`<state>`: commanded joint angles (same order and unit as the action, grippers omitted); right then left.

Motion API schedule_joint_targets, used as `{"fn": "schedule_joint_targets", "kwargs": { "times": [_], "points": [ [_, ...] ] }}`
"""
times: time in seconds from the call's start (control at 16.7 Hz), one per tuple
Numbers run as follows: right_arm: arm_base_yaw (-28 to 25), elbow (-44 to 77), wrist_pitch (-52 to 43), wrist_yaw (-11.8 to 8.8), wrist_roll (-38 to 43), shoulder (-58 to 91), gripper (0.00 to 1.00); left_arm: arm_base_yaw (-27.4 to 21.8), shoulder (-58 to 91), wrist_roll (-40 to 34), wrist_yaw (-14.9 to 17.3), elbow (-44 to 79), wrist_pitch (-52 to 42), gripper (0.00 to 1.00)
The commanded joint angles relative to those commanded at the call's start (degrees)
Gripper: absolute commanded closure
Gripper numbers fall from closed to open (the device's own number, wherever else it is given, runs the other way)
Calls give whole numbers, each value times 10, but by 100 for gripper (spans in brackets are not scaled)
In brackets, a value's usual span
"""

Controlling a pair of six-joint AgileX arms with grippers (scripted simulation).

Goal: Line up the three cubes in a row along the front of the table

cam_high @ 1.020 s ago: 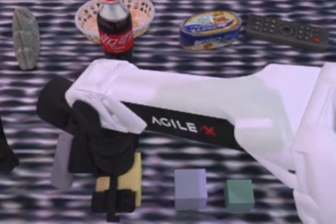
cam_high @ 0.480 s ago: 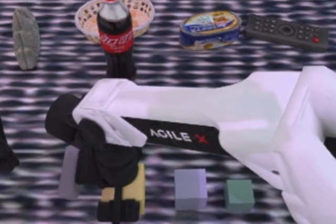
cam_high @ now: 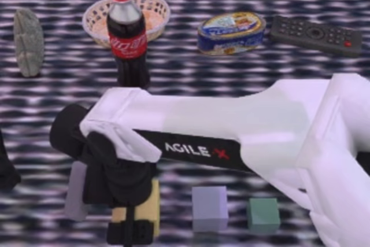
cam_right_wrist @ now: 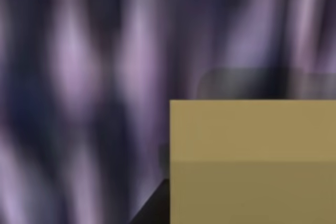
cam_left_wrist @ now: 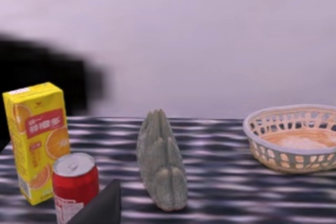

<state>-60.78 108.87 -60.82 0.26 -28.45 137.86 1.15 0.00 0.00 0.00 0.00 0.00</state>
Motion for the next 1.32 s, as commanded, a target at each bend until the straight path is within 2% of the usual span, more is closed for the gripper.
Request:
{"fn": "schedule_joint_targets", "kwargs": {
  "times": [0.18,0.24,0.78,1.32],
  "points": [
    [0,0,0,0,0,0,2,0,0,0,0,0,0,0],
    [0,0,0,0,0,0,0,0,0,0,0,0,0,0],
    [0,2,-2,0,-1,0,0,0,0,0,0,0,0,0],
    [-4,110,-139,0,-1,-29,0,0,0,0,0,0,0,0]
  ]
}}
